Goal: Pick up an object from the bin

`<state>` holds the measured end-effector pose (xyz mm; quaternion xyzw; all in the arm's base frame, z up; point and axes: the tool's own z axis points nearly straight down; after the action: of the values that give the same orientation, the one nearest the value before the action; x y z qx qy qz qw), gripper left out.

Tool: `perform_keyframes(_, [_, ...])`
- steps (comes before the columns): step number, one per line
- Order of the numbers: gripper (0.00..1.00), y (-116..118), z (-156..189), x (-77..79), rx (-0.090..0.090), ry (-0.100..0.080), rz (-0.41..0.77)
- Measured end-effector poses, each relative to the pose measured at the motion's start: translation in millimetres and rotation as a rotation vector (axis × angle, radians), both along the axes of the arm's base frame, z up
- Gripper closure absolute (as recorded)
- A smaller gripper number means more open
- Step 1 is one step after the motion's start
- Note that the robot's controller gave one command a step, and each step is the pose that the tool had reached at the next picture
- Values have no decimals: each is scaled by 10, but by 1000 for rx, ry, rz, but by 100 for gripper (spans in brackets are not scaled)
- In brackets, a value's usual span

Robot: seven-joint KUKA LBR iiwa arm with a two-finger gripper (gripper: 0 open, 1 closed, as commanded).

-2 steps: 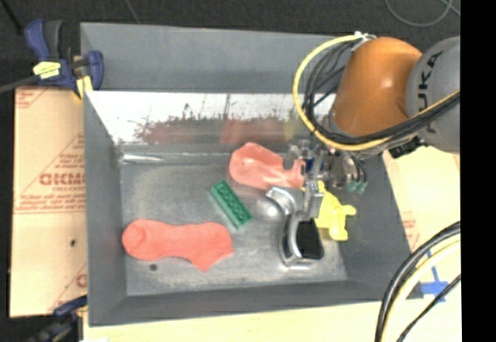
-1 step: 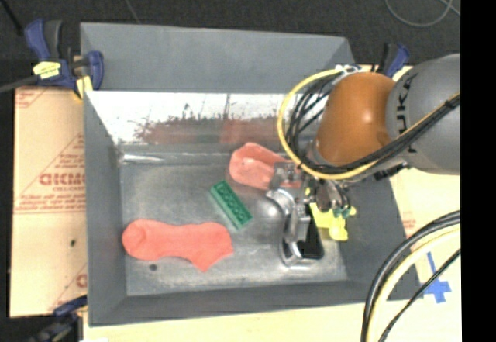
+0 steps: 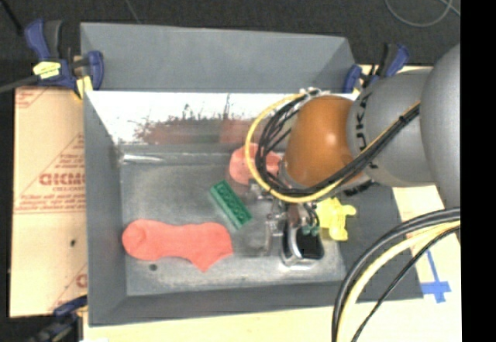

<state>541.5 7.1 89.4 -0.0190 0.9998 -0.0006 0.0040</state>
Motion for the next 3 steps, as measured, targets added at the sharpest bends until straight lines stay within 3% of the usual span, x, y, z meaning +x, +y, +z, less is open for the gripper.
perform_keyframes(1, [0, 426, -140, -23, -3, 0, 108])
perform_keyframes(2, [0, 534, 28, 345, 1, 0, 109])
perform_keyframes(3, [0, 718, 597, 379, -4, 0, 109])
